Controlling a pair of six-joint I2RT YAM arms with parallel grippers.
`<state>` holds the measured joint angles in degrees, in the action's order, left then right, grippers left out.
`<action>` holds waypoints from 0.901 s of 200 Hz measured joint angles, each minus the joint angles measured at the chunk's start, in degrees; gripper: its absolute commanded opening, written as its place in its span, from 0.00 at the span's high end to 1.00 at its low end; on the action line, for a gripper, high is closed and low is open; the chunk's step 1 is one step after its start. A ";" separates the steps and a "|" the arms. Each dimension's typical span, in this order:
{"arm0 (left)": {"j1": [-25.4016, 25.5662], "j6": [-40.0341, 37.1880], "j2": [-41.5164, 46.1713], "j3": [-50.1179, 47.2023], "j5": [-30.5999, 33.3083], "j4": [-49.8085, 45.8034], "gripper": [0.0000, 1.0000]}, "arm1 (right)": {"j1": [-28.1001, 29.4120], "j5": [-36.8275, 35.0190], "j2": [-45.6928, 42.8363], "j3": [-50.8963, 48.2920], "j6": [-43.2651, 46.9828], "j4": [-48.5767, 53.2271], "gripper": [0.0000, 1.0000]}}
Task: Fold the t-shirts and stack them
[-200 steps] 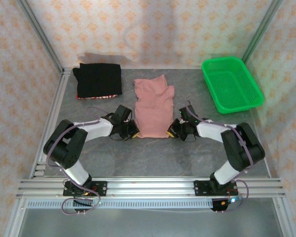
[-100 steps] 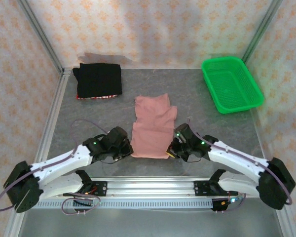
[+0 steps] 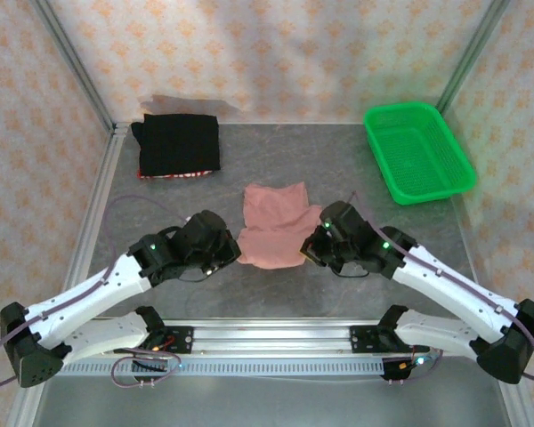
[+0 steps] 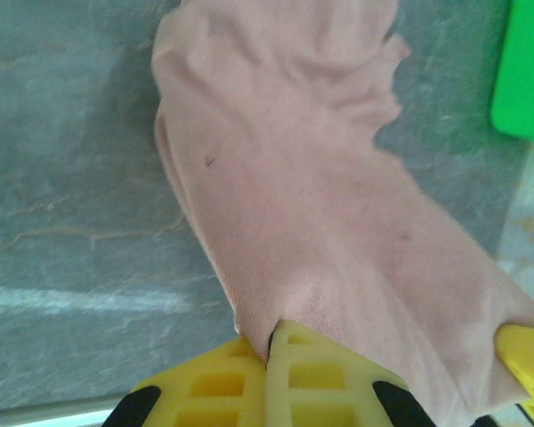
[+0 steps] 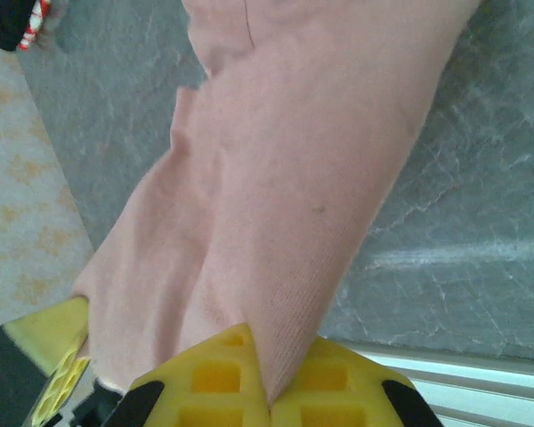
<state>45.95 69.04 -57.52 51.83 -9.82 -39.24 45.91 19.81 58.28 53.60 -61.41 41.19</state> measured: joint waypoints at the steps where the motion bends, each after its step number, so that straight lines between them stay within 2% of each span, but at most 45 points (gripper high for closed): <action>1: -0.07 -0.02 -0.11 0.17 -0.02 -0.02 1.00 | -0.13 0.02 0.07 0.09 0.04 0.07 1.00; 52: -9.84 -5.03 -10.78 7.85 -4.28 0.70 1.00 | -13.14 4.92 8.68 5.40 8.46 2.36 1.00; 99: -16.24 -10.84 -24.55 15.96 -9.90 2.67 1.00 | -21.94 9.90 19.93 11.15 15.78 2.49 1.00; 137: -18.99 -15.15 -33.44 23.71 -12.52 2.62 1.00 | -26.95 12.59 27.67 15.82 20.44 3.13 1.00; 180: -21.81 -18.27 -40.28 29.42 -14.45 2.69 1.00 | -29.94 14.58 35.47 21.70 23.89 3.58 0.98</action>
<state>24.14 50.76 -97.80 81.25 -24.27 -36.56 15.97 34.39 93.76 75.31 -37.52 44.77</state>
